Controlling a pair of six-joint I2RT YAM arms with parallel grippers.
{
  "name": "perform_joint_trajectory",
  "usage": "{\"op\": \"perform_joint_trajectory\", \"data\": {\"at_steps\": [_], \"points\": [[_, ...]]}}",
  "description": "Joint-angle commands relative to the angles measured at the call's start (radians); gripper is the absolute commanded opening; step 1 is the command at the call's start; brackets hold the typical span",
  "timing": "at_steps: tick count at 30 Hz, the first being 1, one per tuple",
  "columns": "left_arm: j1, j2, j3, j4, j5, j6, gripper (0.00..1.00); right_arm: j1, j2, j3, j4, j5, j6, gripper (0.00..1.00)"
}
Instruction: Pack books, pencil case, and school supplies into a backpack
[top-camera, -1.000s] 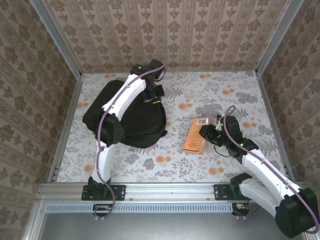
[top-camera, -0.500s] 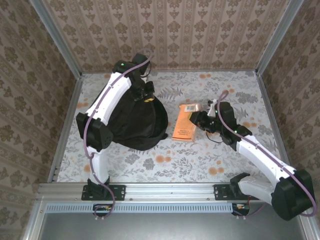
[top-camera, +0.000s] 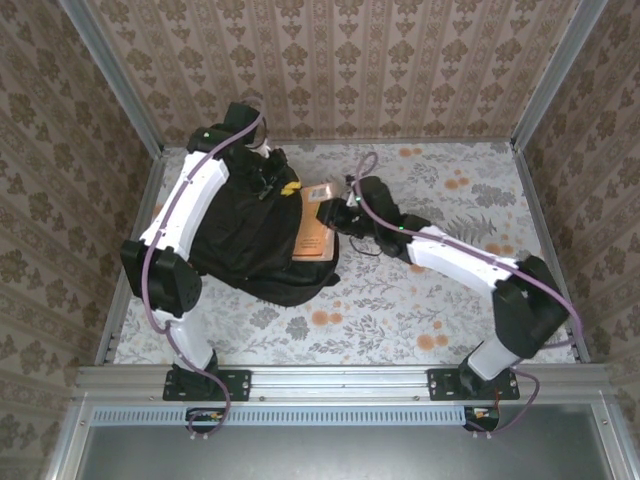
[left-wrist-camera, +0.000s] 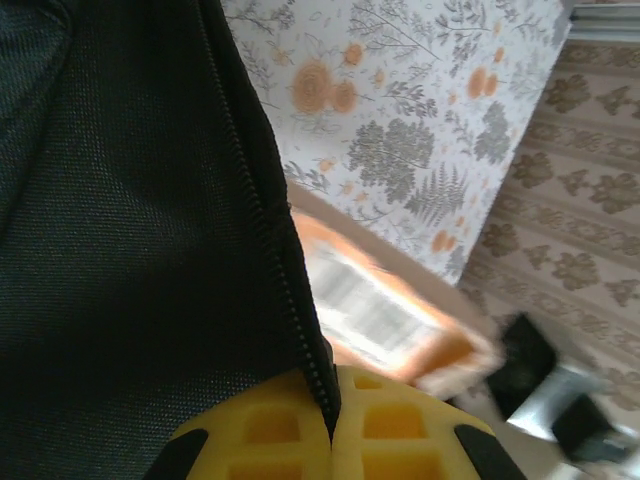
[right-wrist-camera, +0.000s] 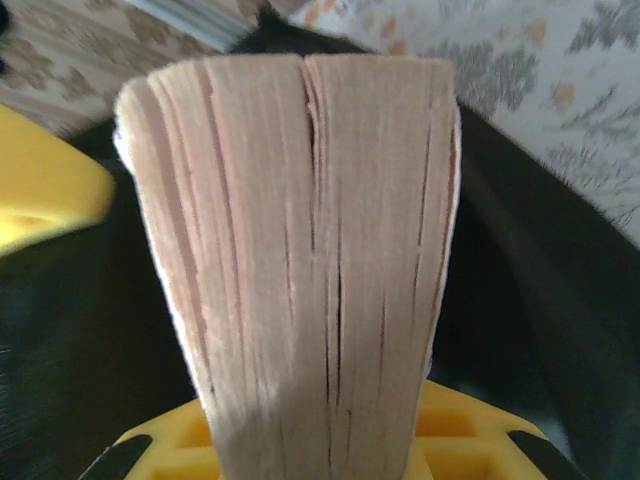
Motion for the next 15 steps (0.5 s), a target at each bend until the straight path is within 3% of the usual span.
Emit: {"op": "perform_joint_trajectory", "data": {"at_steps": [1,10,13,15], "points": [[0.011,-0.058,-0.023,0.177,0.117,-0.139,0.0,0.036,0.078,0.076,0.053,0.053,0.037,0.0],[0.003,-0.065,-0.03,0.211,0.136,-0.188,0.0,0.062,0.296,0.188,0.215,0.088,0.226,0.01],[0.003,-0.062,-0.037,0.222,0.145,-0.192,0.0,0.064,0.362,0.193,0.325,0.138,0.322,0.13],[0.005,-0.062,-0.038,0.228,0.148,-0.192,0.0,0.062,0.415,0.231,0.376,0.118,0.359,0.38]]}}
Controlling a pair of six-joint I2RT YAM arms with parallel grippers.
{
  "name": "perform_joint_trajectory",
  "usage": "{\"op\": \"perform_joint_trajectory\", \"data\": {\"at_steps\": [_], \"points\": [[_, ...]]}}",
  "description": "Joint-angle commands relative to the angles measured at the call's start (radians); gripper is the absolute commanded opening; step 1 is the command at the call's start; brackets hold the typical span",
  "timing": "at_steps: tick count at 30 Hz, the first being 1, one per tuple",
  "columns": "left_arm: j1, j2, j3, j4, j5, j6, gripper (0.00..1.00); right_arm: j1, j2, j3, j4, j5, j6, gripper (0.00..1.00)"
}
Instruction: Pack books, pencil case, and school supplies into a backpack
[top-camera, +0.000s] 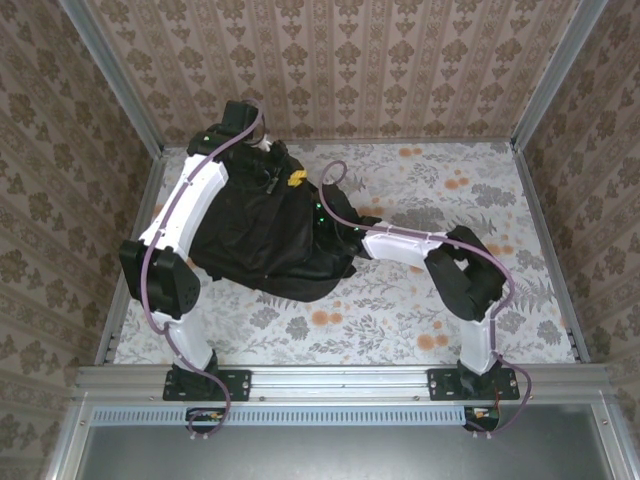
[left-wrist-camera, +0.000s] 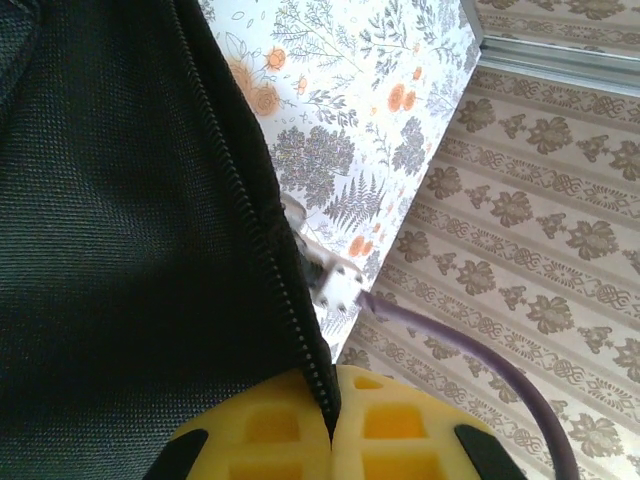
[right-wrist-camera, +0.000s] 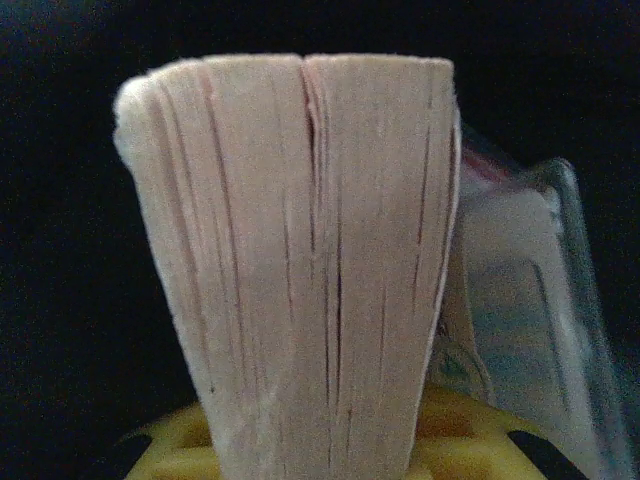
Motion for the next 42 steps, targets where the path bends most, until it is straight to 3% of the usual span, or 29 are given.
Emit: {"op": "perform_joint_trajectory", "data": {"at_steps": [1,3,5,10,17,26,32,37,42], "points": [[0.001,-0.054,0.002,0.059,0.059,-0.024,0.0,0.002,0.076,0.087,0.176,0.011,0.111,0.51],[0.007,-0.05,0.0,0.06,0.064,-0.023,0.0,0.001,0.076,0.107,0.154,-0.008,0.09,0.64],[0.016,-0.049,-0.004,0.055,0.061,-0.015,0.0,0.0,0.045,0.097,0.12,-0.005,0.039,0.69],[0.048,-0.047,-0.023,0.063,0.059,-0.005,0.0,-0.014,-0.067,0.057,-0.056,-0.009,-0.09,0.71],[0.054,-0.014,-0.024,0.082,0.055,0.004,0.0,-0.048,-0.273,-0.091,-0.159,0.033,-0.181,0.73],[0.021,0.014,0.006,0.038,0.024,0.062,0.3,-0.096,-0.51,-0.234,-0.312,0.199,-0.291,0.73],[0.006,-0.02,0.053,-0.072,-0.075,0.132,0.45,-0.156,-0.619,-0.293,-0.343,0.191,-0.32,0.72],[0.0,-0.119,0.046,-0.21,-0.267,0.219,0.5,-0.141,-0.627,-0.258,-0.397,0.047,-0.424,0.71],[0.009,-0.335,-0.17,-0.27,-0.464,0.252,0.54,-0.093,-0.63,-0.246,-0.483,-0.002,-0.488,0.67]]}}
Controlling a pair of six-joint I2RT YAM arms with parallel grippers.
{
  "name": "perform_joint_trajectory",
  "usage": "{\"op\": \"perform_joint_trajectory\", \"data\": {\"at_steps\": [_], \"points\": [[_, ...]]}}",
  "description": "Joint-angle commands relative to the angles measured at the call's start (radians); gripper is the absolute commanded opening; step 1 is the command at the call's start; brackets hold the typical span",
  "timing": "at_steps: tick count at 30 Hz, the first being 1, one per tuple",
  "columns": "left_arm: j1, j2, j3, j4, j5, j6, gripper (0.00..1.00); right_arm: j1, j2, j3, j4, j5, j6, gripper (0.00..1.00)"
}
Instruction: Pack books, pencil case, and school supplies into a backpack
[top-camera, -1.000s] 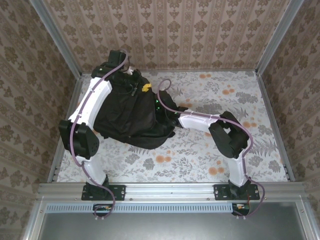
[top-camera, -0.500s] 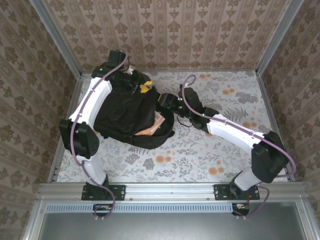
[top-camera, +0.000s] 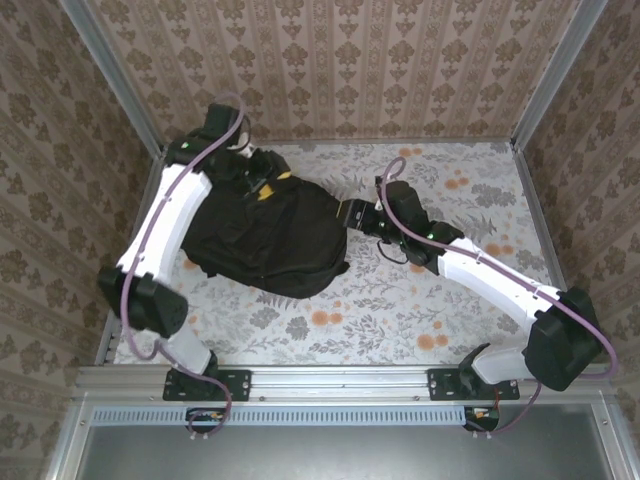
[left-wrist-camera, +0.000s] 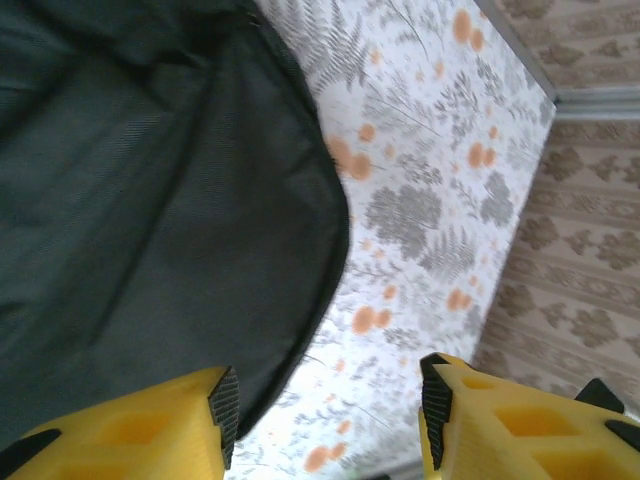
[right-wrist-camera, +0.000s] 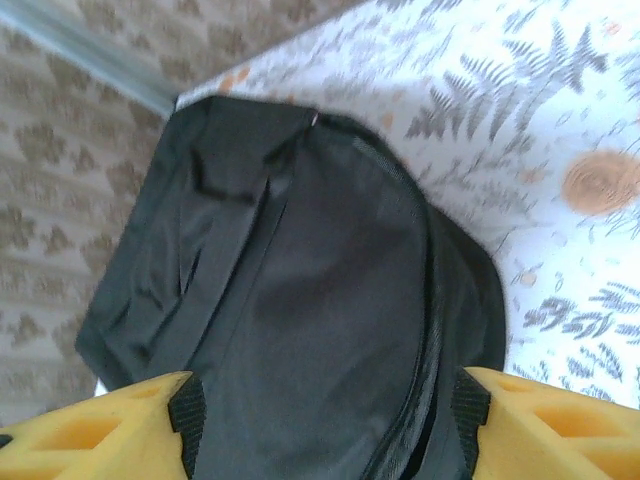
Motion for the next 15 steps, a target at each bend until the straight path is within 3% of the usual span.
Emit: {"op": "perform_joint_trajectory", "data": {"at_steps": [1,6,12,15], "points": [[0.013,-0.176,-0.163,-0.094,-0.163,0.049,0.54,0.021,-0.015,0.03,-0.098,-0.074,-0.078,0.67],[0.076,-0.372,-0.454,-0.069,-0.181,0.035,0.55,0.017,0.022,0.072,-0.201,-0.032,-0.129,0.68],[0.108,-0.479,-0.68,-0.091,-0.26,-0.002,0.55,-0.06,0.246,0.243,-0.328,-0.112,-0.163,0.73],[0.159,-0.532,-0.784,-0.073,-0.244,-0.028,0.6,-0.081,0.349,0.329,-0.343,-0.163,-0.17,0.73]]}}
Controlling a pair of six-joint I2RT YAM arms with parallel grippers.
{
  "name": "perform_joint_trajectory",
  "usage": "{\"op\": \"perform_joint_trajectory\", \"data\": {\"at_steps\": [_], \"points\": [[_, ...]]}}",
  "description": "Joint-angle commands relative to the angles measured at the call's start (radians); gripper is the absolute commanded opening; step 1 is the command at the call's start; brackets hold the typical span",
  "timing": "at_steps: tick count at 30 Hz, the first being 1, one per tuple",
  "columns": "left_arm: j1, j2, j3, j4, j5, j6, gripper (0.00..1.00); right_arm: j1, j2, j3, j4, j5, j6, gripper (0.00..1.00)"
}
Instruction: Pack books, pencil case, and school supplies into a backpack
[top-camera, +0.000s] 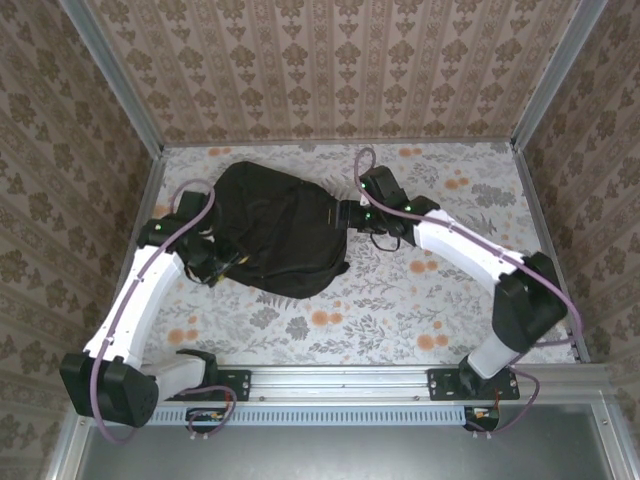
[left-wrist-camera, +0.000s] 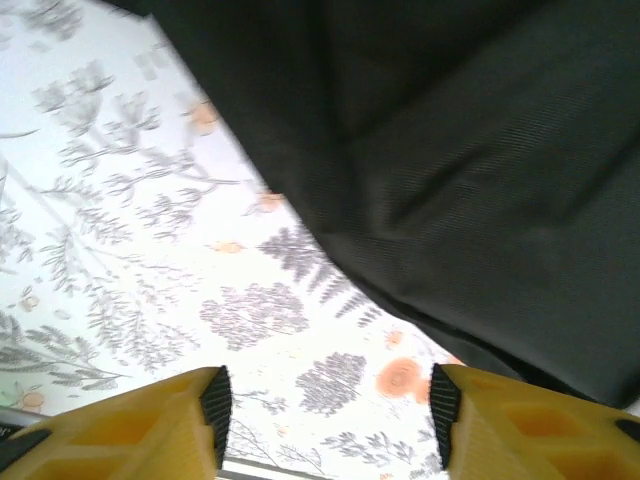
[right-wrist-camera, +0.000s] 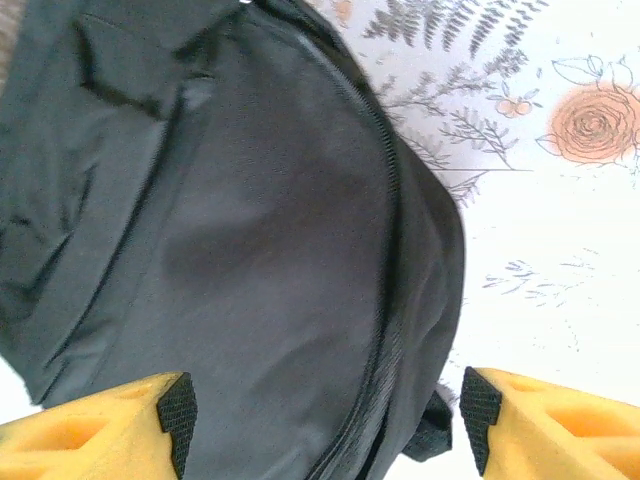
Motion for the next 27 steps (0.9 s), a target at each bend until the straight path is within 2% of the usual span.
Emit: {"op": "perform_joint_trajectory", "data": {"at_steps": [1,4,6,11,15,22,27], "points": [[0.06,-0.07,-0.083,0.005,-0.017,-0.03,0.64,-0.024,0.112,0.106,-0.089,-0.101,-0.032,0.73],[0.136,-0.069,-0.164,0.065,0.042,-0.012,0.69,-0.029,0.213,0.178,-0.095,-0.168,-0.021,0.69],[0.168,-0.046,-0.199,0.129,0.094,0.01,0.69,-0.032,0.255,0.202,-0.093,-0.188,-0.008,0.63],[0.178,0.035,-0.202,0.208,0.113,0.044,0.68,-0.05,0.23,0.155,-0.062,-0.155,0.028,0.23],[0.173,0.072,-0.193,0.252,0.123,0.058,0.66,-0.08,0.178,0.105,-0.05,-0.167,0.045,0.02],[0.097,0.134,-0.174,0.293,0.117,0.062,0.64,-0.106,0.056,0.013,-0.034,-0.172,0.081,0.0],[0.017,0.141,-0.128,0.28,0.067,0.081,0.63,-0.131,0.023,0.064,-0.097,-0.266,0.171,0.01]]}}
